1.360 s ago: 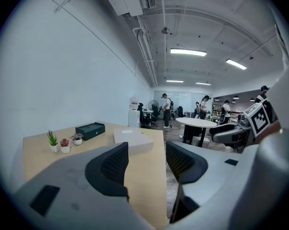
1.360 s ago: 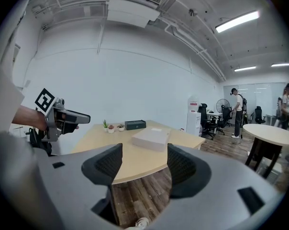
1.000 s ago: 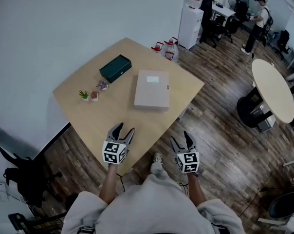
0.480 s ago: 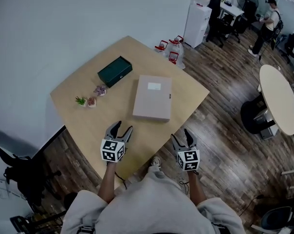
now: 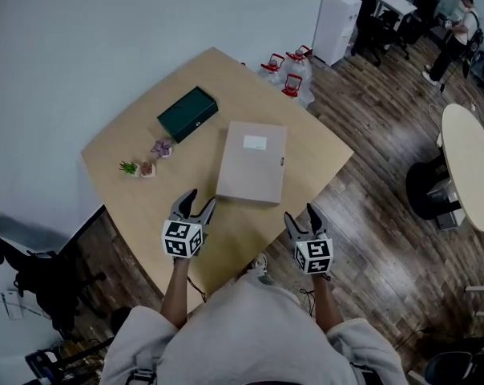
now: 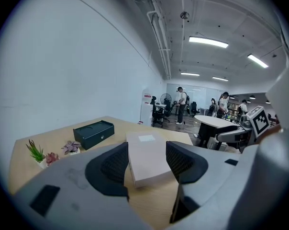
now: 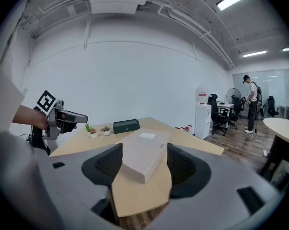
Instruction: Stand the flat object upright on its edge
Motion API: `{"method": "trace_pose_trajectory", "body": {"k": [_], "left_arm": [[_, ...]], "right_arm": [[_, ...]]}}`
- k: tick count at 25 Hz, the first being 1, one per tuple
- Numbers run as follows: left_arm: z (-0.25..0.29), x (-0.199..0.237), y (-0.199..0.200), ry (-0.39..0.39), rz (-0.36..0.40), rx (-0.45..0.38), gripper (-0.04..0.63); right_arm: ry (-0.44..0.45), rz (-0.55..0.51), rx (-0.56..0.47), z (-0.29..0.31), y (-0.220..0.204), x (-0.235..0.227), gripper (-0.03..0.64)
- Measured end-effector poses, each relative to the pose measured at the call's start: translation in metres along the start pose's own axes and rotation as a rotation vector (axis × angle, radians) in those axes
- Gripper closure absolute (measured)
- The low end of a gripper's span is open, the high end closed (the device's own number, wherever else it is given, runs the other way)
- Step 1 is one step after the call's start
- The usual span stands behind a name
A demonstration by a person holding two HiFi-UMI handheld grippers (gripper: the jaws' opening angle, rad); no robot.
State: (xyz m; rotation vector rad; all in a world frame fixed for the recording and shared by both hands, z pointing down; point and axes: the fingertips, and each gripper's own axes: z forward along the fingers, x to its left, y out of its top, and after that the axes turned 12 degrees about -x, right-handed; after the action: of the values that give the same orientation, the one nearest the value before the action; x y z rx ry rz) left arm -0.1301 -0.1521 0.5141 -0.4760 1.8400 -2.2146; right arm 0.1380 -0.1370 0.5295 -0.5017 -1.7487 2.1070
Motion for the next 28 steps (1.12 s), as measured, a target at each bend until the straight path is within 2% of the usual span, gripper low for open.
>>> {"method": "trace_pose_trajectory", "body": {"k": [5,16,28], "left_arm": [[0.019,0.01,0.007,0.013,0.002,0.009,0.35],[0.056,0.032,0.017,0.022,-0.052,-0.003,0.35],[0.095,0.053,0.0,-0.021,-0.123,0.03,0.348]], "right_arm": [[0.013,0.024,0.0,0.018,0.001,-0.013,0.339],[0.035,0.062,0.032,0.05,-0.006,-0.024,0.339],[0.027,0.088,0.075,0.082,-0.015,-0.022,0.327]]}}
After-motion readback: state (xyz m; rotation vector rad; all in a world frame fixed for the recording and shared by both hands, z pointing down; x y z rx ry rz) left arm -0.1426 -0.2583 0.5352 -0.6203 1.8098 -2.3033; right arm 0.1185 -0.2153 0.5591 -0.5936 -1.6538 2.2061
